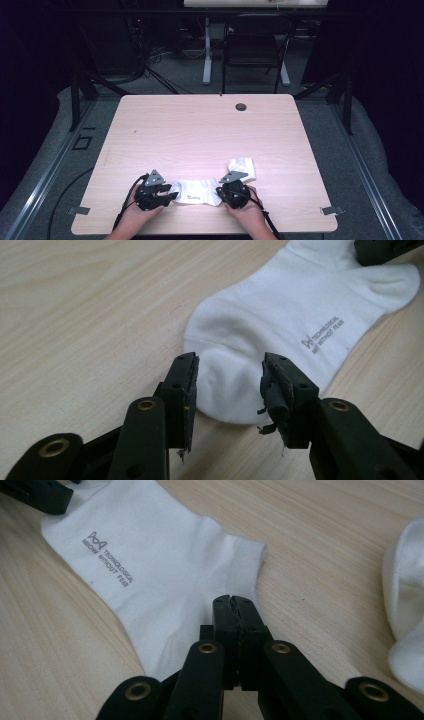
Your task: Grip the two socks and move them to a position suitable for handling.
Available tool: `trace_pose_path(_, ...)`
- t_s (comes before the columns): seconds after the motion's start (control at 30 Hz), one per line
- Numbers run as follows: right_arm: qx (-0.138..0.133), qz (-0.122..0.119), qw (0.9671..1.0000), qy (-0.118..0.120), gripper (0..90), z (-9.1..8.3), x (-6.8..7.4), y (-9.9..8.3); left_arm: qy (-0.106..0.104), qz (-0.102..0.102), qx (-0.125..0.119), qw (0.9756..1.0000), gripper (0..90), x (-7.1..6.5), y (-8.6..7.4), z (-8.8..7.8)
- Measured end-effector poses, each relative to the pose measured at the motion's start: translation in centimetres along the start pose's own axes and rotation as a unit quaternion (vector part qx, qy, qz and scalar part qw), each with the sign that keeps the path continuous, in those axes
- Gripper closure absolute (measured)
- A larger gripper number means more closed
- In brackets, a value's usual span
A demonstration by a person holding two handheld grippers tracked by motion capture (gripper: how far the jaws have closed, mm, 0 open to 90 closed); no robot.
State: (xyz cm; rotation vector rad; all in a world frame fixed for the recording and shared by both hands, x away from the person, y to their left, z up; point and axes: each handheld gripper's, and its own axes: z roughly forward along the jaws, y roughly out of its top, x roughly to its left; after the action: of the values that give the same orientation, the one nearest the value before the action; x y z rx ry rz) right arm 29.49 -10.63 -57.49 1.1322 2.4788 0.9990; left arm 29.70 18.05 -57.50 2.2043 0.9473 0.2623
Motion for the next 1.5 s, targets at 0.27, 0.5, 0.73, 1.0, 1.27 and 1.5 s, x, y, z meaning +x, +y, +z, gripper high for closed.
trace_pose_path(0.27, 0.002, -0.003, 1.0000, -0.003, 90.0, -0.3, -0.2, -0.2, 0.017, 0.029, -0.001, 0.9994, 64.0, -0.8, -0.2, 0.1)
trace_pose_path(0.5, 0.000, -0.001, 1.0000, -0.002, 90.0, -0.3, -0.1, -0.3, 0.017, 0.044, -0.035, 0.9983, 65.0, -1.7, 0.5, -0.5)
trace_pose_path(0.73, 0.000, -0.001, 1.0000, -0.002, 90.0, -0.3, -0.1, -0.3, 0.021, 0.045, -0.012, 0.9987, 68.4, -1.7, 0.4, 1.0)
trace_pose_path(1.0, 0.000, -0.002, 1.0000, -0.001, 90.0, -0.4, -0.3, -0.4, 0.002, 0.017, -0.012, 0.9998, 86.9, -1.0, 0.0, 0.6)
trace_pose_path(1.27, 0.008, -0.007, 0.9999, -0.003, 90.0, -0.8, -0.3, -0.7, -0.012, 0.006, -0.004, 0.9999, 88.1, -1.1, -0.1, 0.2)
trace_pose_path(1.5, 0.014, -0.005, 0.9999, -0.001, 90.0, -0.9, -0.5, -0.6, -0.018, 0.000, -0.007, 0.9998, 87.2, -0.9, -0.2, 0.0)
